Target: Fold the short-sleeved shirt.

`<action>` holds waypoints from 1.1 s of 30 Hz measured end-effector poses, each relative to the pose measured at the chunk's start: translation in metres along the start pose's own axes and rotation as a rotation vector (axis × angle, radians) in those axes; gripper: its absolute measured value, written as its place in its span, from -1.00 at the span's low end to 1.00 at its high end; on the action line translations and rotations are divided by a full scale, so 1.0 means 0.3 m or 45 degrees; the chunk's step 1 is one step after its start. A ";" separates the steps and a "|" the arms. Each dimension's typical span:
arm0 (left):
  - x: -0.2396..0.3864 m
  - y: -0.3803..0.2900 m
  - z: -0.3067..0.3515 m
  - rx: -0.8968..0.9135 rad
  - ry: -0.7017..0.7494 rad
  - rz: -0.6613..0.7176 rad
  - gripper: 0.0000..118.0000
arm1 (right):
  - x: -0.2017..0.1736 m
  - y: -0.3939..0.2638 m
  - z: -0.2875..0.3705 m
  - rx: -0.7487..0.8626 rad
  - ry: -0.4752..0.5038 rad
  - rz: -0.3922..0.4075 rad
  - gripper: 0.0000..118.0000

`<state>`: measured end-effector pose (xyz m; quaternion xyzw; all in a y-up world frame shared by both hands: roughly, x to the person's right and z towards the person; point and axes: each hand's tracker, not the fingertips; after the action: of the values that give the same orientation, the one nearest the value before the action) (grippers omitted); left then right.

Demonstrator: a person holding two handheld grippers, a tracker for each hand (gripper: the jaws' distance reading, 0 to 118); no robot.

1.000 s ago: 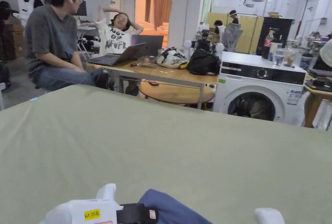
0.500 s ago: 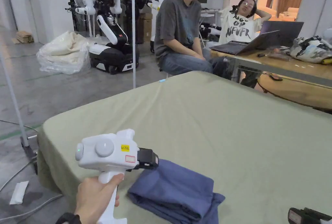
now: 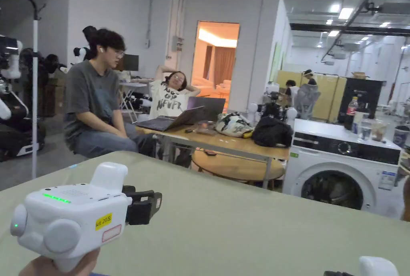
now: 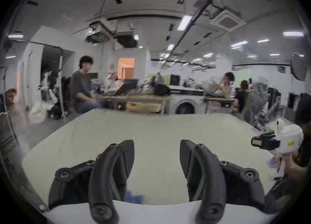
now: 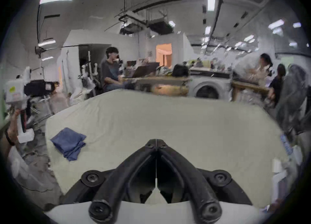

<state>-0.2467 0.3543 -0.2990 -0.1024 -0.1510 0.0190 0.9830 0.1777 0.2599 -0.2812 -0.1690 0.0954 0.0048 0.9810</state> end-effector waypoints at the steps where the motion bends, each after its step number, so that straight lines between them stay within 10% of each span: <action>1: 0.053 0.019 -0.005 0.022 -0.028 -0.002 -0.39 | 0.031 0.014 0.043 0.037 -0.043 0.012 -1.00; 4: 0.203 0.044 -0.024 0.071 -0.093 -0.070 -1.00 | 0.114 0.030 0.156 0.138 -0.167 0.057 -1.00; 11: 0.388 0.011 0.012 0.159 -0.187 0.073 -1.00 | 0.237 0.008 0.311 0.254 -0.387 -0.037 -1.00; 33: 0.471 0.023 0.015 0.164 -0.103 -0.109 -1.00 | 0.219 0.018 0.300 0.277 -0.295 -0.132 -0.97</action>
<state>-0.1133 0.3714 -0.2549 -0.0315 -0.1934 -0.0093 0.9806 0.2587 0.2933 -0.2123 -0.0648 -0.0273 -0.0365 0.9969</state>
